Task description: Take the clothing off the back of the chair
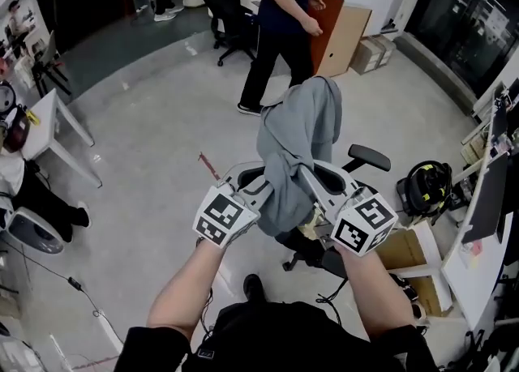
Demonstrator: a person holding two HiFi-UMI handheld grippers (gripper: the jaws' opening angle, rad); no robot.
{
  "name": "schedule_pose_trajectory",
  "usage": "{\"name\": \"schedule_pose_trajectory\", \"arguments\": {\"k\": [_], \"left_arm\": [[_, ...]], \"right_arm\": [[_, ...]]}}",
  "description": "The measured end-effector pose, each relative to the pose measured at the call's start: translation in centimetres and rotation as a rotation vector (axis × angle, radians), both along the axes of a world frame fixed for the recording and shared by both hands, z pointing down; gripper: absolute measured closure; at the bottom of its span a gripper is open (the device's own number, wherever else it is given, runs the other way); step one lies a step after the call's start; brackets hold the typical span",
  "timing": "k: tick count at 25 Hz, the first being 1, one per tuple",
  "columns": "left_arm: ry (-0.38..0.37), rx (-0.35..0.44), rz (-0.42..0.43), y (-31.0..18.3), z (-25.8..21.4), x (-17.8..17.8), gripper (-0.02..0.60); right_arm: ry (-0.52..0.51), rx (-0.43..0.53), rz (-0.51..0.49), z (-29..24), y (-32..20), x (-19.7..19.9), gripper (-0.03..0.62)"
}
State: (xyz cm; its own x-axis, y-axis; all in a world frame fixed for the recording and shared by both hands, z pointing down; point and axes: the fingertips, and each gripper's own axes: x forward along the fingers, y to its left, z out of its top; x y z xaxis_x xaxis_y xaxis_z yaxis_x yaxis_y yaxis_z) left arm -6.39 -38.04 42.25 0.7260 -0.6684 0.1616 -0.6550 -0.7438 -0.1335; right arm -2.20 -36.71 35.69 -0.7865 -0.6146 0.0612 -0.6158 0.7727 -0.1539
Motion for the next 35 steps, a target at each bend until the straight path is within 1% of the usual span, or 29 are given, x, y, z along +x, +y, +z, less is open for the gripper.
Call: {"name": "schedule_pose_trajectory", "arguments": {"k": [4,7,10,11,12,13,14,15,18,21,24,27,28,29,30,32,35], "left_arm": [[0.036,0.108,0.015,2.5,-4.2,0.0,0.522],[0.056,0.136,0.024,4.6,-6.2,0.4,0.523],[0.05,0.172,0.007,6.9,-7.2,1.1,0.512],[0.044,0.187,-0.004,7.6,-7.3,1.3,0.485],[0.038,0.198,-0.018,8.4,-7.4,1.5,0.442],[0.034,0.204,-0.032,9.3,-7.4,1.7,0.384],[0.029,0.206,-0.044,10.2,-7.3,2.0,0.339],[0.024,0.204,-0.05,11.2,-7.1,2.3,0.323],[0.002,0.191,-0.042,14.6,-6.7,3.8,0.307],[-0.011,0.172,-0.04,17.9,-6.3,5.3,0.297],[-0.024,0.147,-0.033,20.8,-5.4,6.9,0.295],[-0.027,0.109,-0.002,22.7,-4.4,9.1,0.296],[-0.023,0.091,0.016,23.2,-4.1,9.9,0.336],[-0.015,0.076,0.034,23.6,-3.8,10.5,0.458],[-0.004,0.064,0.044,24.0,-3.7,11.0,0.526],[0.012,0.05,0.031,24.0,-3.6,11.3,0.537],[0.027,0.041,-0.034,22.8,-3.7,10.6,0.535]], "right_arm": [[0.008,0.065,-0.057,-2.3,3.7,-0.3,0.554],[-0.011,0.106,-0.134,-4.0,7.4,-0.8,0.556],[-0.058,0.137,-0.204,-5.2,11.9,-0.7,0.556],[-0.073,0.141,-0.216,-5.4,13.3,-0.4,0.556],[-0.084,0.143,-0.223,-5.4,14.7,0.0,0.556],[-0.092,0.142,-0.225,-5.3,16.0,0.7,0.556],[-0.097,0.141,-0.224,-5.2,17.3,1.5,0.556],[-0.102,0.142,-0.224,-5.1,18.6,2.3,0.556],[-0.116,0.167,-0.27,-5.0,23.9,3.9,0.556],[-0.1,0.206,-0.315,-5.2,29.4,4.6,0.556],[-0.099,0.199,-0.282,-4.8,32.4,6.3,0.554],[-0.1,0.168,-0.222,-3.8,33.3,9.0,0.554],[-0.101,0.158,-0.202,-3.5,33.4,9.8,0.553],[-0.105,0.149,-0.183,-3.3,33.5,10.5,0.553],[-0.112,0.141,-0.163,-3.1,33.5,11.2,0.551],[-0.127,0.126,-0.103,-2.8,33.0,12.7,0.549],[-0.138,0.089,0.019,-1.9,30.6,15.3,0.545]]}}
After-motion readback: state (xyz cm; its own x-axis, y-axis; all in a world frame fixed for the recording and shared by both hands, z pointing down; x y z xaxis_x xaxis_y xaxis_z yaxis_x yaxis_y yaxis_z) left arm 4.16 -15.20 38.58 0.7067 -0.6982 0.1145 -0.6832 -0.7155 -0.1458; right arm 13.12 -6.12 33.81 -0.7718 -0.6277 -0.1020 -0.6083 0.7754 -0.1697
